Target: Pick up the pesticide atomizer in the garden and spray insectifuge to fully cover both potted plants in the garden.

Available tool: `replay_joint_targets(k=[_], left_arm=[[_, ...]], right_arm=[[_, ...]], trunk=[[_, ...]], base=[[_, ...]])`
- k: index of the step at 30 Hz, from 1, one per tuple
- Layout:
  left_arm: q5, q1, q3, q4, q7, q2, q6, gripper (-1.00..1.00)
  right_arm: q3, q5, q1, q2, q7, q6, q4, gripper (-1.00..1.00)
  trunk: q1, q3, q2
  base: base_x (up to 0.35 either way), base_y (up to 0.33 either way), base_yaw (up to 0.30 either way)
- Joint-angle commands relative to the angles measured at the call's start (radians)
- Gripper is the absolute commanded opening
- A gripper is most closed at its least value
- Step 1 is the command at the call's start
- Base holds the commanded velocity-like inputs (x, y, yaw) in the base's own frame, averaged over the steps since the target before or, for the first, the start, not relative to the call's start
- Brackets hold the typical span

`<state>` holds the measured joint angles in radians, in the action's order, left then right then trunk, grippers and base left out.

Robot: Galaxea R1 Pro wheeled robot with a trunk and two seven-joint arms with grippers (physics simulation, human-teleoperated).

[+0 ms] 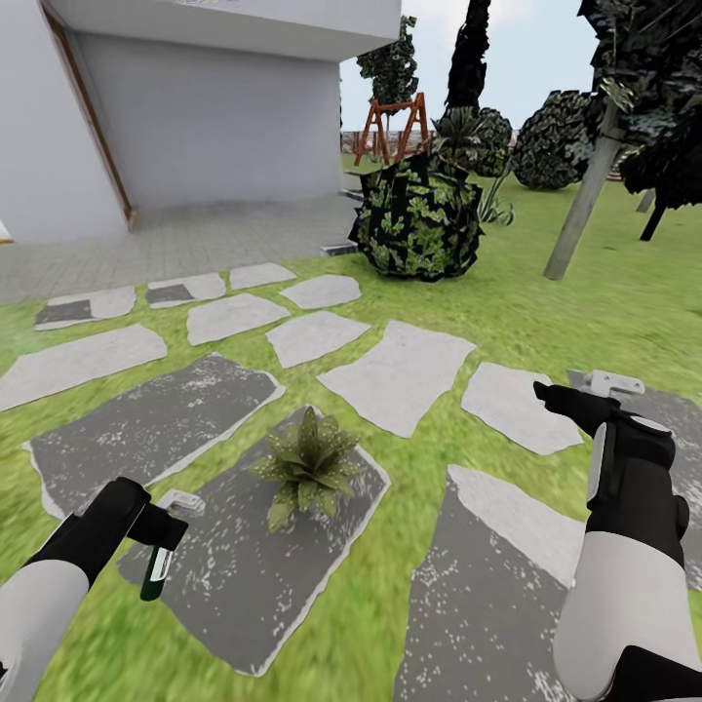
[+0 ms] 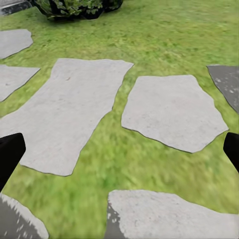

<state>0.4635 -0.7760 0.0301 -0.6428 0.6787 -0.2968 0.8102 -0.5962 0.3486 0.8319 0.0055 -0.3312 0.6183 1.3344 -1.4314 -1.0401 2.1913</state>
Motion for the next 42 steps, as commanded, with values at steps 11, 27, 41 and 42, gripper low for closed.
replay_joint_targets(k=[11,27,41,42], left_arm=[[0.009,0.0,0.004,-0.001,0.009,0.0,0.001,-1.0],[0.009,0.0,0.004,0.0,0.01,0.001,0.001,-1.0],[0.008,0.0,0.004,0.0,0.01,0.001,0.001,-1.0],[0.008,0.0,0.004,0.0,0.01,0.001,0.001,-1.0]], right_arm=[[-0.002,0.012,0.001,0.001,-0.01,0.003,0.002,1.0],[-0.001,0.012,0.001,0.001,-0.009,0.004,0.001,1.0],[-0.001,0.012,0.001,0.001,-0.009,0.005,0.002,1.0],[0.0,0.012,0.001,0.001,-0.009,0.005,0.002,1.0]], trunk=[[-0.042,-0.024,0.078],[-0.073,-0.049,0.134],[-0.031,-0.014,0.057],[-0.027,-0.011,0.05]], base=[[0.0,0.0,0.0],[0.0,0.0,0.0],[0.0,0.0,0.0],[0.0,0.0,0.0]])
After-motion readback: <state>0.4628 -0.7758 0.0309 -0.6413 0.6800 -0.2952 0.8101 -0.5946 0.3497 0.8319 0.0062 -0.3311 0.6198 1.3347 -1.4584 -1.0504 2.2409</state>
